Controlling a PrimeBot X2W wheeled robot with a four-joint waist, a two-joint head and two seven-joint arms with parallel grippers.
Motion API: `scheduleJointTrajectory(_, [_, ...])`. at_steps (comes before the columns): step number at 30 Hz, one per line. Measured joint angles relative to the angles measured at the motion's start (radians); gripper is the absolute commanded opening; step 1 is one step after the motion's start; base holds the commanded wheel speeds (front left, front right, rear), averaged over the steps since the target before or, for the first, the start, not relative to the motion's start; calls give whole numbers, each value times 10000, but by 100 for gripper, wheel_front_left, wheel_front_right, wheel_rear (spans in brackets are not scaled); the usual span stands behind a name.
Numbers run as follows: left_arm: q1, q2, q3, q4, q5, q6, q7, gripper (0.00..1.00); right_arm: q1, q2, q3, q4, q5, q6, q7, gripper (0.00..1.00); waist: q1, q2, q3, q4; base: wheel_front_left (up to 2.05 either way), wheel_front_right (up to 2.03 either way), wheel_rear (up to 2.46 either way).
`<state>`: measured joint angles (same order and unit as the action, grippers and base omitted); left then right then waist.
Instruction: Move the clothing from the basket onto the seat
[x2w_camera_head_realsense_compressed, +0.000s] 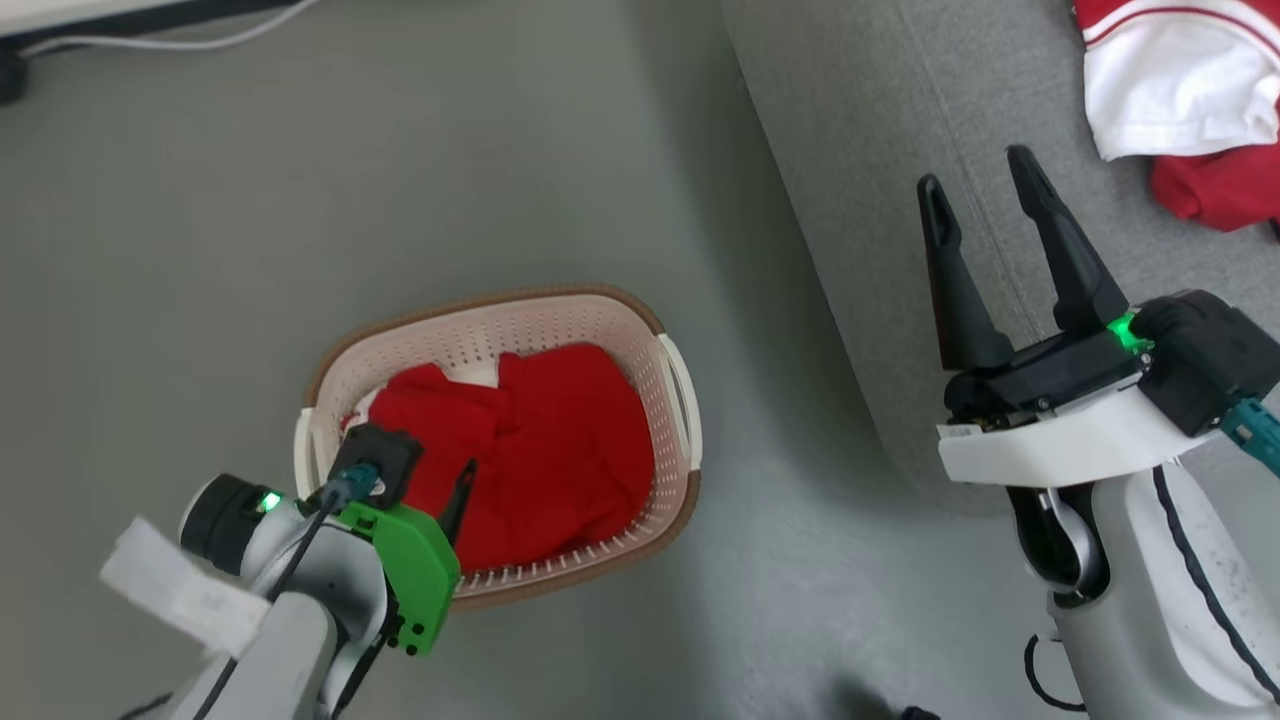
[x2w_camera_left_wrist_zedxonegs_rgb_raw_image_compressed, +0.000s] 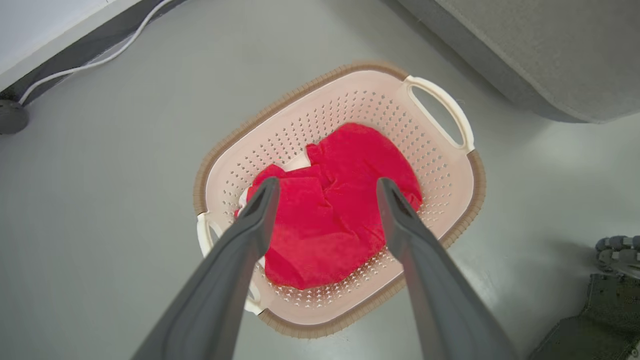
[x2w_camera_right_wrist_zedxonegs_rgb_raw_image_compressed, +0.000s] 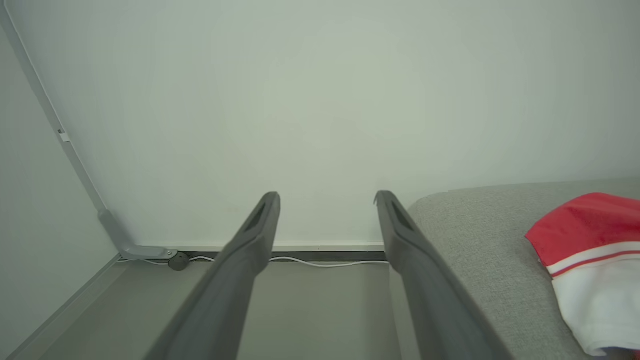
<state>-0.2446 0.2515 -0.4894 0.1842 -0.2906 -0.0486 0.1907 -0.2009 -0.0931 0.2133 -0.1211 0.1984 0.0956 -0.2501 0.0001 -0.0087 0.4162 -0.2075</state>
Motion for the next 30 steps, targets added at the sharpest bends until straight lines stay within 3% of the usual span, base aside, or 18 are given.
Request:
scheduleJointTrajectory(2, [-423,259,-355,234,324,-226,548,100,-244,58,-15,-27,180,0,-2,100,0,0,436,-94,0,0,0])
scheduleJointTrajectory(14, [-2038,1149,-965,686,1200,-589,2336,100,-1517,316,136,-297,591,12,-48,100,0,0,2141,-547,0,0,0])
scheduleJointTrajectory(30, [-2922,1994,-1645,1122,1396,-757,3563,100,-2603,428,123,-322,1126,88,-48,100,1,0,3803,-1487,0,0,0])
